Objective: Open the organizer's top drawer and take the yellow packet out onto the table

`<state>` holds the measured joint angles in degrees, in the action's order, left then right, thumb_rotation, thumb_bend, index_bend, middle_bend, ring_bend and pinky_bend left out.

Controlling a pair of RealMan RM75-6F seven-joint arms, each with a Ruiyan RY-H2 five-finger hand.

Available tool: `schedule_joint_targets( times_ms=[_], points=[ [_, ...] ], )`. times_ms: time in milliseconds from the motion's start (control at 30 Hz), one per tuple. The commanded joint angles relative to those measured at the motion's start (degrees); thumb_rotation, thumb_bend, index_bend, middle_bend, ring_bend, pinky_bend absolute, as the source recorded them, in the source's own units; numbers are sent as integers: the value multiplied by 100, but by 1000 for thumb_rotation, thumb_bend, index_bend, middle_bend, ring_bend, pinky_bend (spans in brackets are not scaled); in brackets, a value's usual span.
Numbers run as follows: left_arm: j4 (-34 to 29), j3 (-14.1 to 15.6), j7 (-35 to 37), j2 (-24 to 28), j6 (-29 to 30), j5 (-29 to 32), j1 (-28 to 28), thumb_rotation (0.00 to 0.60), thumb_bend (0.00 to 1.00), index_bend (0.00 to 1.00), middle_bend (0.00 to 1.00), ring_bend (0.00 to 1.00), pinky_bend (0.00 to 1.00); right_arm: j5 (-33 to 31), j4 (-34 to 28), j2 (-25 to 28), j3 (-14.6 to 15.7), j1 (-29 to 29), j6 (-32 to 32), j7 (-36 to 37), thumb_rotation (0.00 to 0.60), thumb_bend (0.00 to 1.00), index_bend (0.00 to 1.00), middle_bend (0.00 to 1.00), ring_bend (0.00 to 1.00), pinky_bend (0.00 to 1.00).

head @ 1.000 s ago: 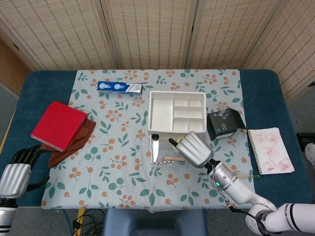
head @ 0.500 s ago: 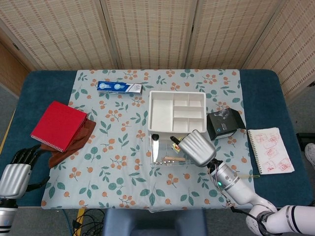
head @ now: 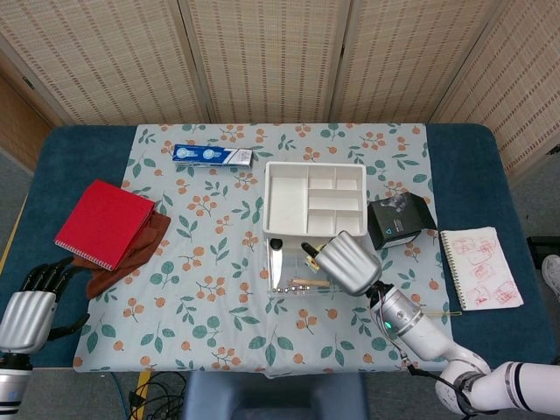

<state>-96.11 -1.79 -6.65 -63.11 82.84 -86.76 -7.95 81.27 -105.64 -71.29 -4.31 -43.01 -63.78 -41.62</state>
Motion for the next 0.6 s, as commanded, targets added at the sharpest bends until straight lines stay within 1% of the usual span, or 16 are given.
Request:
schedule_joint_targets(
  times_ms=[33, 300, 433, 600],
  points=[
    [0, -2, 3, -1, 2, -3, -2, 600, 175, 198, 133, 147, 126, 11, 20, 2, 17, 5, 53, -33, 600, 0, 331, 1000, 1000, 1000],
    [12, -3, 11, -3, -17, 7, -11, 600, 175, 198, 133, 145, 126, -236, -42, 149, 40, 54, 221, -328, 600, 1, 331, 1000, 1000, 1000],
    [20, -2, 23, -12, -28, -1, -20, 600, 175, 198, 133, 144, 126, -510, -153, 272, 66, 71, 342, -586, 600, 11, 331, 1000, 1000, 1000],
    [19, 0, 27, -17, -37, -14, -31, 600, 176, 198, 133, 142, 126, -825, -214, 301, 97, 44, 490, -836, 600, 11, 331, 1000, 1000, 1000]
  ],
)
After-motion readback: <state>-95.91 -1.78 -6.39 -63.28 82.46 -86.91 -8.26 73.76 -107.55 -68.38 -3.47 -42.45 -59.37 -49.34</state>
